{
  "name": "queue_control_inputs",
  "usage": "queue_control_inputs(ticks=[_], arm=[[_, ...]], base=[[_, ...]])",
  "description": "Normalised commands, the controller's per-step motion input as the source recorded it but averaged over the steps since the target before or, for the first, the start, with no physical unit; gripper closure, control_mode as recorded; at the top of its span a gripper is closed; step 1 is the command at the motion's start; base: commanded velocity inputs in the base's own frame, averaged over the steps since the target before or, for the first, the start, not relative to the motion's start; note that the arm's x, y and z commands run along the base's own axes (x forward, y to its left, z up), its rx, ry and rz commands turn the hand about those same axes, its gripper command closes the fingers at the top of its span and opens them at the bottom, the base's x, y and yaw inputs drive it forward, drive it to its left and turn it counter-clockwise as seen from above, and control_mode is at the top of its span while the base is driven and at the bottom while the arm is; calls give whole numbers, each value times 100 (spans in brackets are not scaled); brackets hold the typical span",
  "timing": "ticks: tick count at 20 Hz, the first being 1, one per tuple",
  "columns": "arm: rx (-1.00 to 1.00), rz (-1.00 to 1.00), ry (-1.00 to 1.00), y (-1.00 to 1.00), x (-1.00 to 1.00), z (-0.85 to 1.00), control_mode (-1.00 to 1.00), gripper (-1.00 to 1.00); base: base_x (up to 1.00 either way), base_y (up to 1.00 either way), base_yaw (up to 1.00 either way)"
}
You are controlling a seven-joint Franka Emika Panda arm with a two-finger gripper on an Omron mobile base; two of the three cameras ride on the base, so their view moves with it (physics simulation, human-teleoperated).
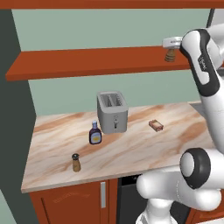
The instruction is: There are various items on the counter. Only move the condiments/shakers into the cabinet.
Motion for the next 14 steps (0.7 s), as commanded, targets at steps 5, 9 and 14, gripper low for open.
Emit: queue_control_inputs(ticks=[5, 9, 14], arm=[[0, 0, 0, 1, 47, -15, -100, 100], [0, 0, 0, 2, 44, -15, -100, 100], [0, 0, 0, 4, 53, -11, -100, 100]], base=[[0, 0, 0], [0, 0, 0], [0, 0, 0]])
